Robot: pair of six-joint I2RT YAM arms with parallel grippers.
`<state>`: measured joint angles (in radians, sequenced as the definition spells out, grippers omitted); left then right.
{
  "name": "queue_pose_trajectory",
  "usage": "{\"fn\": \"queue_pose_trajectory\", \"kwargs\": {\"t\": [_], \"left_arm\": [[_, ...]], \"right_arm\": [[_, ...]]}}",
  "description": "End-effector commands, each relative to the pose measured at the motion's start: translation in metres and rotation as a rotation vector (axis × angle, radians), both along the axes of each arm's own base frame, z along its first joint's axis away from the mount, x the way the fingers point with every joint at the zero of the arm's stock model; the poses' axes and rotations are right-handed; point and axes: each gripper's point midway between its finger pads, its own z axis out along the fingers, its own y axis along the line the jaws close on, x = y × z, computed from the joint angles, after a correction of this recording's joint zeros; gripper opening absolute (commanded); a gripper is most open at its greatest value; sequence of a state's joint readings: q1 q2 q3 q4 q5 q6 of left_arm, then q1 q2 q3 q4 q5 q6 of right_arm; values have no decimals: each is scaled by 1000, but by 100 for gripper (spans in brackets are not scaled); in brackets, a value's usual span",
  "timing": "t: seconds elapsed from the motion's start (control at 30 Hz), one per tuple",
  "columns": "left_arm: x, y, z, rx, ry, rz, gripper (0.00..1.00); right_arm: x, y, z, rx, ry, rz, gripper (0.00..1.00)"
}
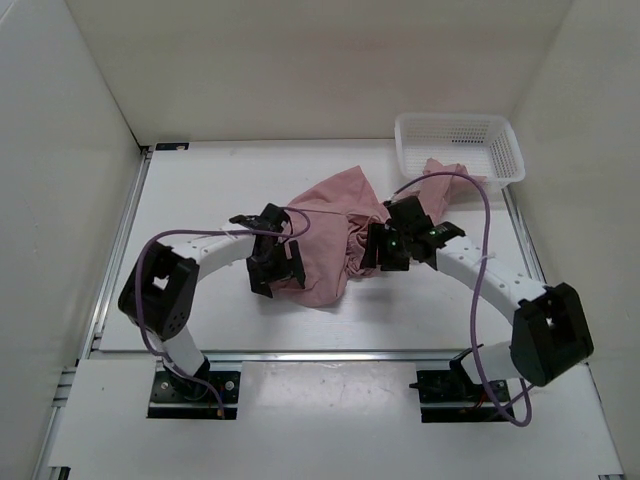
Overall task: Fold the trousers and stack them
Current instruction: Flatten the trousers out
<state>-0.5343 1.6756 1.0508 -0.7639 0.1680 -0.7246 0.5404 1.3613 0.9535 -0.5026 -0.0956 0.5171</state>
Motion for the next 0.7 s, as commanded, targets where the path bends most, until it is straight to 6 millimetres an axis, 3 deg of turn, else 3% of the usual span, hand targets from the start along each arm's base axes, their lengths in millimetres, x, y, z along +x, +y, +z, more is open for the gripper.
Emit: {"fn": "queue_pose_trajectory", "kwargs": {"t": [0.0, 0.03, 0.07, 0.17, 0.2, 0.23, 0.3, 0.37, 0.4, 0.43, 0.47, 0.5, 0.53, 0.57, 0.6, 0.63, 0.67], "left_arm": [[13, 0, -11, 25, -24, 59, 98], [11, 1, -19, 39, -3, 59, 92], [15, -2, -16, 31, -14, 59, 79], [18, -2, -14, 34, -26, 62, 55], [23, -4, -7, 22, -50, 52, 34], [25, -1, -7, 22, -50, 62, 24], [31, 0, 4, 10, -78, 62, 10], [42, -3, 19, -13, -113, 46, 10], [46, 3, 27, -2, -121, 48, 10], [51, 6, 34, 6, -129, 60, 10], [75, 7, 61, 18, -213, 59, 10], [88, 12, 79, 34, -253, 67, 10], [89, 22, 93, 78, -244, 66, 10], [124, 33, 145, 92, -381, 97, 10], [138, 42, 166, 106, -414, 114, 10], [149, 51, 191, 101, -453, 130, 10], [167, 75, 254, 71, -566, 189, 10]], "right_arm": [[31, 16, 3, 24, -67, -37, 63], [31, 19, -11, 7, -39, -28, 63], [35, 22, -12, 7, -40, -28, 65], [45, 25, -26, -32, -28, -48, 72], [52, 26, -26, -49, -51, -70, 72], [53, 22, -38, -81, -33, -90, 72], [69, 31, -31, -60, -66, -107, 69], [78, 37, -34, -53, -64, -117, 50], [84, 41, -31, -47, -72, -117, 22], [96, 49, -21, -34, -90, -118, 8], [103, 50, -15, -44, -107, -112, 0], [110, 51, -7, -57, -128, -114, 0], [125, 56, 19, -55, -181, -99, 0], [137, 56, 34, -47, -209, -104, 0], [150, 53, 56, -24, -245, -112, 0], [168, 59, 108, 27, -339, -102, 0], [176, 59, 138, 56, -389, -99, 0]]}}
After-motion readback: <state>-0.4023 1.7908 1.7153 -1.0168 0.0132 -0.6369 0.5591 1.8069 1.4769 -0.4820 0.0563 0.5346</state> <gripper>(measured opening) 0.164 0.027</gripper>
